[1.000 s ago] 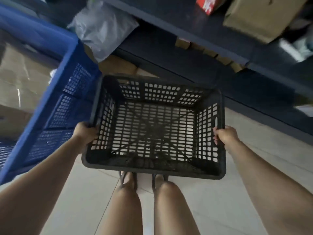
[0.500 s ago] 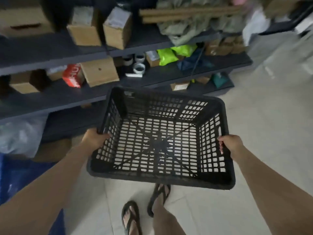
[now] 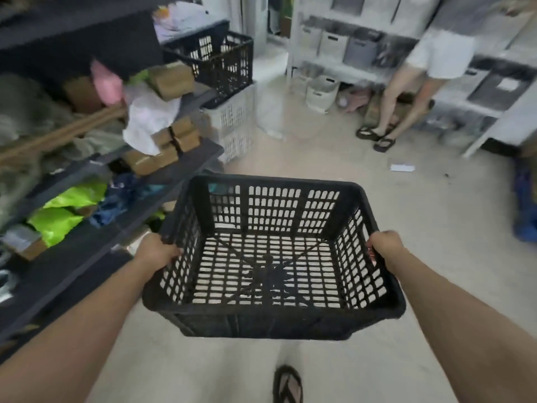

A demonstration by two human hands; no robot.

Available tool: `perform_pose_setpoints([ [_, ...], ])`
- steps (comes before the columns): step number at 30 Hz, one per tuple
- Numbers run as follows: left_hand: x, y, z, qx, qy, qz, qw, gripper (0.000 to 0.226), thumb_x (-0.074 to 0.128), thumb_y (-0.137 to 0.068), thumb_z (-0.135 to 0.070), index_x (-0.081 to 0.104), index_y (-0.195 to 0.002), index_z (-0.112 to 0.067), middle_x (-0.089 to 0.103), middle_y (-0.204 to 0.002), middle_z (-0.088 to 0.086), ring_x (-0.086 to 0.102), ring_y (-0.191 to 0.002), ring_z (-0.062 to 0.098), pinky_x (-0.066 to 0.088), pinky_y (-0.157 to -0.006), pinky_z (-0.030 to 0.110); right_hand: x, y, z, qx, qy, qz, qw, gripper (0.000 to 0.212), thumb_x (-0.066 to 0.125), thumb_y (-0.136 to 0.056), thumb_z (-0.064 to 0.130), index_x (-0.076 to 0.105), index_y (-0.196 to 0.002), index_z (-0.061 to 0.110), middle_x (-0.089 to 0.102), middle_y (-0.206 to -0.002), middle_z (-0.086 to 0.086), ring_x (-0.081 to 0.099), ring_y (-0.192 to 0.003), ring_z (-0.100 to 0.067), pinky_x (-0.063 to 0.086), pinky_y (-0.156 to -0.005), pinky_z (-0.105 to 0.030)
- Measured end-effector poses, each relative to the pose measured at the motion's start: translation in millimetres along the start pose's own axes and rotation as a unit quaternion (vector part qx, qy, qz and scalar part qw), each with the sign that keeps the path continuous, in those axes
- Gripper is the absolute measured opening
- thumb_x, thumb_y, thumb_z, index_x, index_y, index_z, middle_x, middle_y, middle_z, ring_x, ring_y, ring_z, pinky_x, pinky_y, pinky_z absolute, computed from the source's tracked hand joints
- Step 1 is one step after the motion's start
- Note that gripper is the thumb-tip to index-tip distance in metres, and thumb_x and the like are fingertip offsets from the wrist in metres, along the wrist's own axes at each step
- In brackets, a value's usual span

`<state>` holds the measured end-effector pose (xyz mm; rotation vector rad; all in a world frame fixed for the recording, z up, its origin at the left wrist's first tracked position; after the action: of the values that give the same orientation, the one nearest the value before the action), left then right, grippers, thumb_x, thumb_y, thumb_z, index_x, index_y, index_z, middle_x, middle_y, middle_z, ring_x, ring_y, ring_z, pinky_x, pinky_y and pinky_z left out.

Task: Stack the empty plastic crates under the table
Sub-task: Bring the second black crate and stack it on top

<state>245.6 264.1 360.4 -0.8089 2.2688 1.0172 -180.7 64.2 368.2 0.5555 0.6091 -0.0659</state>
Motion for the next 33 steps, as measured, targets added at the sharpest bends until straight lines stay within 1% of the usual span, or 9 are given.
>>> perform_pose_setpoints([
  [6,57.4,-67.0,-160.1,0.044,0.020,0.014,0.999,0.009,0.071,-0.076,-0.006,0.066,-0.081,-0.001,0.066,-0.073,0.015,0.057,-0.061,0.025,0.048,-0.064,0.031,-56.0,-131.1,70.8,-0.025,-0.028,-0.066,0.997,0.012,0.046,-0.080,-0.005,0.057,-0.076,-0.007,0.052,-0.057,-0.015,0.048,-0.049,-0.024,0.040,-0.046,-0.023],
  [11,84.2,-163.0,-275.9,0.079,0.027,0.013,0.996,0.018,0.070,-0.075,-0.005,0.059,-0.061,-0.004,0.062,-0.063,0.017,0.056,-0.055,0.026,0.048,-0.062,0.034,-53.3,-242.9,145.2,-0.040,-0.048,-0.083,0.995,0.017,0.044,-0.079,-0.006,0.054,-0.065,-0.004,0.053,-0.058,-0.016,0.050,-0.052,-0.026,0.041,-0.051,-0.027],
  [16,87.1,-252.9,-391.9,0.098,0.030,0.004,0.995,0.013,0.071,-0.075,-0.008,0.066,-0.079,0.003,0.057,-0.056,0.012,0.051,-0.051,0.024,0.041,-0.055,0.030,-49.4,-343.0,247.4,-0.063,-0.062,-0.103,0.991,0.012,0.046,-0.077,-0.001,0.055,-0.070,-0.001,0.051,-0.057,-0.014,0.050,-0.055,-0.026,0.042,-0.057,-0.030],
  [21,75.3,-335.0,-512.9,0.116,0.050,-0.021,0.992,0.013,0.070,-0.078,-0.009,0.065,-0.077,0.003,0.061,-0.067,0.014,0.052,-0.052,0.022,0.040,-0.051,0.025,-44.0,-446.1,354.3,-0.087,-0.061,-0.105,0.989,0.012,0.048,-0.072,0.001,0.059,-0.068,-0.002,0.054,-0.057,-0.016,0.054,-0.058,-0.031,0.046,-0.060,-0.035],
  [24,64.7,-387.3,-592.6,0.137,0.067,-0.039,0.988,0.023,0.068,-0.081,-0.008,0.058,-0.061,-0.003,0.057,-0.053,0.007,0.049,-0.049,0.019,0.039,-0.045,0.026,-31.6,-521.2,430.0,-0.107,-0.057,-0.095,0.988,0.011,0.055,-0.079,0.006,0.063,-0.083,0.000,0.057,-0.062,-0.013,0.058,-0.065,-0.031,0.049,-0.065,-0.036],
  [26,52.2,-425.0,-644.6,0.152,0.085,-0.067,0.983,0.029,0.066,-0.081,-0.006,0.056,-0.054,-0.003,0.054,-0.039,0.003,0.048,-0.045,0.022,0.041,-0.043,0.024,-21.5,-576.0,491.8,-0.137,-0.069,-0.082,0.985,0.022,0.058,-0.081,0.010,0.063,-0.096,-0.006,0.058,-0.069,-0.014,0.053,-0.062,-0.027,0.046,-0.050,-0.027],
  [29,23.9,-472.9,-709.6,0.147,0.107,-0.112,0.977,0.029,0.065,-0.084,-0.010,0.058,-0.058,0.000,0.057,-0.052,0.013,0.051,-0.048,0.025,0.043,-0.053,0.028,-1.0,-636.6,601.9,-0.193,-0.071,-0.064,0.977,0.018,0.061,-0.082,0.012,0.064,-0.094,-0.001,0.059,-0.074,-0.016,0.052,-0.061,-0.025,0.042,-0.050,-0.025],
  [31,-1.3,-500.0,-744.1,0.140,0.134,-0.156,0.969,0.027,0.065,-0.084,-0.011,0.058,-0.061,0.000,0.056,-0.056,0.014,0.050,-0.048,0.024,0.041,-0.052,0.027,14.9,-664.6,678.0,-0.239,-0.082,-0.044,0.967,0.018,0.064,-0.082,0.014,0.068,-0.091,-0.001,0.061,-0.074,-0.018,0.052,-0.060,-0.025,0.042,-0.058,-0.029],
  [33,-31.1,-521.5,-769.9,0.124,0.155,-0.202,0.959,0.027,0.065,-0.084,-0.012,0.058,-0.060,0.000,0.055,-0.054,0.014,0.049,-0.047,0.024,0.040,-0.049,0.027,36.3,-685.7,756.7,-0.273,-0.066,-0.022,0.960,0.015,0.060,-0.081,0.009,0.067,-0.089,-0.001,0.059,-0.068,-0.017,0.049,-0.055,-0.025,0.040,-0.055,-0.028],
])
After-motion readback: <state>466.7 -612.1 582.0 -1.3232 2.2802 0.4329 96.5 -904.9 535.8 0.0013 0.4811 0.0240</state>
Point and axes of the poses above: each hand's wrist, its own y-axis away from the middle knuckle, its own x-axis out of the palm, z = x × y, the point moved 3 cm from there along -y, towards the middle knuckle
